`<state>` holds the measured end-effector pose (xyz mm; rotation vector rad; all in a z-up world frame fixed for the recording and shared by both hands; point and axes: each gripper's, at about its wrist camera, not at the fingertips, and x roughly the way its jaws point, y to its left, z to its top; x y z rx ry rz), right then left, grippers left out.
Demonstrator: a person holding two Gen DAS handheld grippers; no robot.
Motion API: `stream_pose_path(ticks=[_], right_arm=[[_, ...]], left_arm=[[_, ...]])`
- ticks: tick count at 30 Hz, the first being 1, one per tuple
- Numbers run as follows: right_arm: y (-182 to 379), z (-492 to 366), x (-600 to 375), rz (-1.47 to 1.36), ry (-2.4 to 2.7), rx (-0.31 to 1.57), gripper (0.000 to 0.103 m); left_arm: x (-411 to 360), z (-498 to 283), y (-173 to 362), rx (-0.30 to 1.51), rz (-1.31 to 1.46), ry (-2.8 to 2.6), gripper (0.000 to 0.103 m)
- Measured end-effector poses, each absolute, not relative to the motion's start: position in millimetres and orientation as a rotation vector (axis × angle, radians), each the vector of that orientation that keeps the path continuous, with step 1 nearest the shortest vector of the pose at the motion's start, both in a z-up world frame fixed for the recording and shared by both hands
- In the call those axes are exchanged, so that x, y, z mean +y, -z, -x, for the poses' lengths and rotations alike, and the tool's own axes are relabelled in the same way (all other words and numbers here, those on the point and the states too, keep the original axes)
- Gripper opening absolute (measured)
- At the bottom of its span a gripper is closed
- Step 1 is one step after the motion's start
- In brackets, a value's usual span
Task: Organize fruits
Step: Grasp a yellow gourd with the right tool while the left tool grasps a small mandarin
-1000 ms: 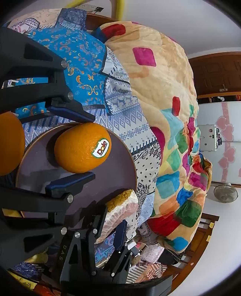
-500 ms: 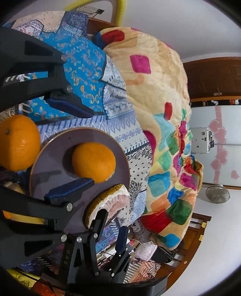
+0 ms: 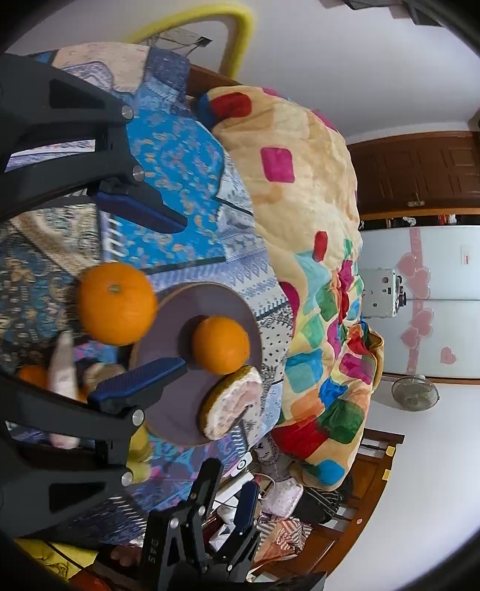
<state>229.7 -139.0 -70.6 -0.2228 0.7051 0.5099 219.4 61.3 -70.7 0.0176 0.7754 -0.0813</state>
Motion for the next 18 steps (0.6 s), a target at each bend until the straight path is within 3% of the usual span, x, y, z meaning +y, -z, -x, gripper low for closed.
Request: stream_pose_path(ticks=[10,18], right_arm=[[78.3,-163.5,-144.4,0.218,-0.529,0.690,0.082],[96.6,-125.3,-137.1,0.225,-0.553,0.708,0.085]], left_arm=[[67.1,-156.7,89.8,0.796,0.006,0.048,0.074],[57.0,-118.1,108.9,0.816,0.005,0.039,0.075]])
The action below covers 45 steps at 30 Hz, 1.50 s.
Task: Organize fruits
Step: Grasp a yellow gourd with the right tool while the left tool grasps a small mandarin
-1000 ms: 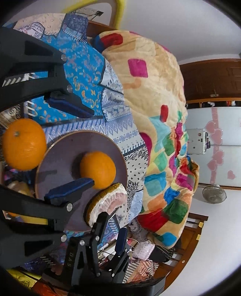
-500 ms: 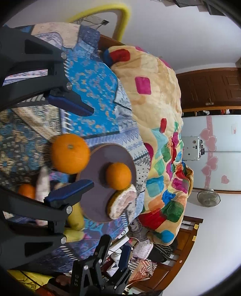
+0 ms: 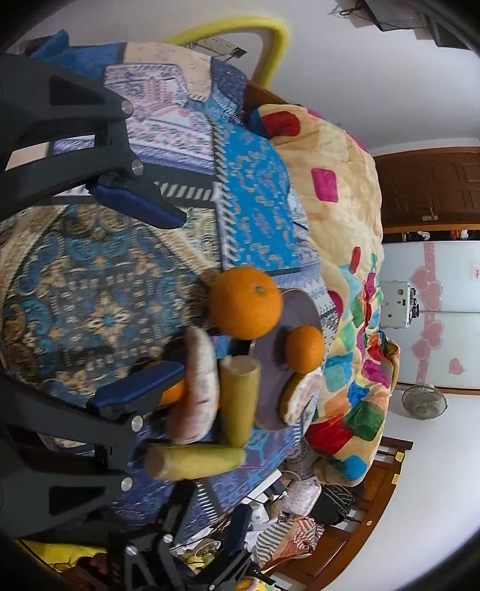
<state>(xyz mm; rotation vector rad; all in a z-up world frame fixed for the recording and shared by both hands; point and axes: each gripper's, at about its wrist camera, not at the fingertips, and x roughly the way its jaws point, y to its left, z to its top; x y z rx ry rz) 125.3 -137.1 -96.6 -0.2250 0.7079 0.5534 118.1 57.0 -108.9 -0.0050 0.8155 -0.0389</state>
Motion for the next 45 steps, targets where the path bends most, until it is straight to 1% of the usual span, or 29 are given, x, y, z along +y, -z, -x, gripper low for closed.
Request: stream_pose_path(ticks=[3,15,16,19,21,22,24,26,28,32,33,35,45], right_arm=[[108.3,-117.6,-134.2,0.217,-0.563,0.728,0.086],[138.7,-130.2,-126.4,0.184,-0.562,0.798,0.086],[139.5,-129.2,-127.0,0.181,-0.560,0.799,0.085],[140.4,-127.7,-132.7,0.183,-0.562,0.796,0.075],[138.7,-125.8,-137.3,0.180,-0.586,0.799,0.070],[138.3,-124.5,-138.4,0.181,-0.589,0.800,0.065],[137.4,-120.6,-142.5,0.193,-0.597,0.802,0.059],[137.0,-116.9,-148.7,0.197,-0.607,0.810,0.051],[137.4,-115.6,-155.7,0.193,-0.612,0.822,0.046],[139.1,-111.1,-168.3,0.203,-0.596,0.848,0.036],[139.4,-111.0,-170.2,0.207,-0.589,0.852,0.036],[137.4,-110.1,-176.6,0.203,-0.575,0.855,0.036],[120.8,-118.7,-180.8,0.146,-0.576,0.848,0.036]], left_arm=[[52.4,-108.9,115.6,0.822,-0.002,0.033,0.076],[30.6,-106.8,132.0,0.854,-0.006,0.080,0.077],[27.9,-108.3,133.2,0.856,-0.009,0.085,0.077],[21.5,-113.5,137.5,0.864,-0.010,0.101,0.077],[16.7,-117.8,140.5,0.869,-0.013,0.110,0.076],[13.7,-119.9,141.7,0.869,-0.015,0.115,0.076],[7.7,-123.3,143.2,0.869,-0.021,0.125,0.069],[1.8,-126.6,144.3,0.867,-0.030,0.137,0.065],[-1.7,-129.9,145.5,0.866,-0.039,0.140,0.061],[-5.6,-137.1,148.8,0.872,-0.036,0.148,0.048],[-5.9,-138.3,149.6,0.873,-0.032,0.149,0.042],[-5.2,-140.4,151.4,0.876,-0.020,0.156,0.036],[11.3,-123.7,138.8,0.828,-0.019,0.128,0.034]])
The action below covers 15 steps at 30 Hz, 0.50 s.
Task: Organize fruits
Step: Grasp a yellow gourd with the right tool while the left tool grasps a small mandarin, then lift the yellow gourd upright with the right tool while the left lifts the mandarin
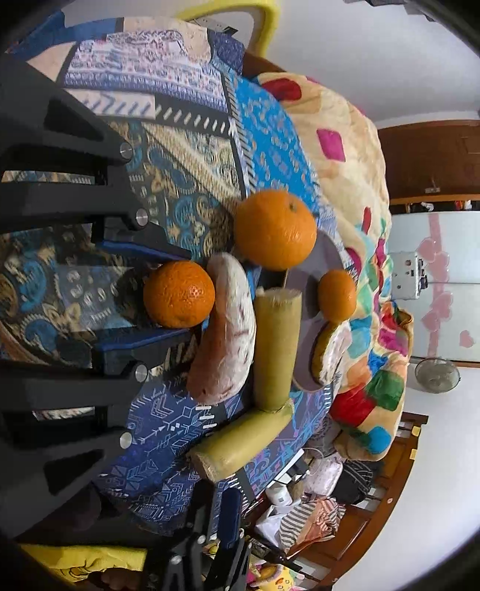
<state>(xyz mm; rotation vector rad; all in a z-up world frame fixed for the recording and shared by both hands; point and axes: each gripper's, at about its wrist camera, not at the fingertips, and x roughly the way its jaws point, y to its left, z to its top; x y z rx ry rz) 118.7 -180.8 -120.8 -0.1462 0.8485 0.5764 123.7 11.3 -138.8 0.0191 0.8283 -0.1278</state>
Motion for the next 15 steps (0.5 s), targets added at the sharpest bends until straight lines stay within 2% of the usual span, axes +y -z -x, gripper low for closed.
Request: stream_pose_path(ticks=[3,5,7,15], right_arm=[[112.8,-120.3,-179.8,0.132,-0.588,0.831,0.037],[106.7,-122.1,-178.4,0.119,-0.593,0.819,0.043],[106.4,-124.7,-175.3,0.119,-0.587,0.817,0.045],[131.5,-133.3,-154.3,0.174,-0.537,0.859,0.049]], left_arm=[[22.6,-116.0,132.3,0.815,-0.014,0.116,0.034],[29.0,-111.9,129.0,0.806,-0.011,0.105,0.034],[34.4,-109.2,127.1,0.798,-0.010,0.092,0.034],[43.0,-101.5,128.9,0.798,0.019,0.071,0.034]])
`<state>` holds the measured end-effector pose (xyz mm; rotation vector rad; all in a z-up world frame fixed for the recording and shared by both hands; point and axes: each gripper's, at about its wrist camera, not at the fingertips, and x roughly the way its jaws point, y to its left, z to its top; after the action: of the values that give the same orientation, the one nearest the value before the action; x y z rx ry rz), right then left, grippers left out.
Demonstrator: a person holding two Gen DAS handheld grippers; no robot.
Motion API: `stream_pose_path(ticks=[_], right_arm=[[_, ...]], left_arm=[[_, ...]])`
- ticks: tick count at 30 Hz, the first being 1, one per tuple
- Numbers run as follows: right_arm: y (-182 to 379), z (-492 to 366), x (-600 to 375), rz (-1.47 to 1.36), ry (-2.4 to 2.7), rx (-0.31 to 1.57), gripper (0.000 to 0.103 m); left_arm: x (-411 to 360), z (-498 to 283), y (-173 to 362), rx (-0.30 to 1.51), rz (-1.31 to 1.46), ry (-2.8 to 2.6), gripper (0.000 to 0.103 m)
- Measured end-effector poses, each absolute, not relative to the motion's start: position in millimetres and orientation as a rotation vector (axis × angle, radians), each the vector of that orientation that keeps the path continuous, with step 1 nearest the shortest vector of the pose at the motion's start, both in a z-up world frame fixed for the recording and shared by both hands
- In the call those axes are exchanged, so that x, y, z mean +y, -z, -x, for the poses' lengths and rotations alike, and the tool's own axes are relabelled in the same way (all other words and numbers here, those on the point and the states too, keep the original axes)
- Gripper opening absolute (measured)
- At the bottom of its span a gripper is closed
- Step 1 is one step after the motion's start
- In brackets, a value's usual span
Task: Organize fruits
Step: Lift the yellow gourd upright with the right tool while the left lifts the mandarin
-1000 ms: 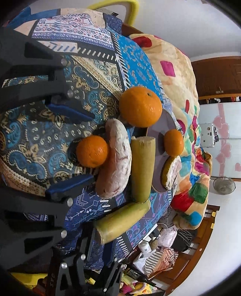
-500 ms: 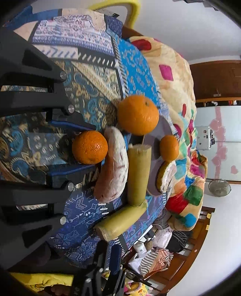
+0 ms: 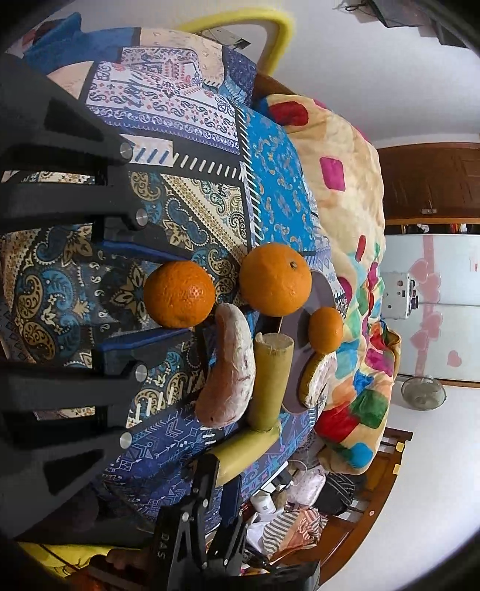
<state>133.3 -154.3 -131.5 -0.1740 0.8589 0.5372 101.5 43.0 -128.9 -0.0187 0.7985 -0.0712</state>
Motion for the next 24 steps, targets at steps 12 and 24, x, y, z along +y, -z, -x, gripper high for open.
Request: stream_pose_path(ticks=[12,24], right_arm=[[130.4,-113.3,-171.7,0.231,-0.532,0.887,0.039],[124.6,-127.8,-170.1,0.220,-0.533,0.913,0.039]], left_arm=[[33.6,-81.8,116.5,0.755,0.010,0.094,0.034],[24.7,-84.3,112.6,0.746,-0.001,0.106,0.034]])
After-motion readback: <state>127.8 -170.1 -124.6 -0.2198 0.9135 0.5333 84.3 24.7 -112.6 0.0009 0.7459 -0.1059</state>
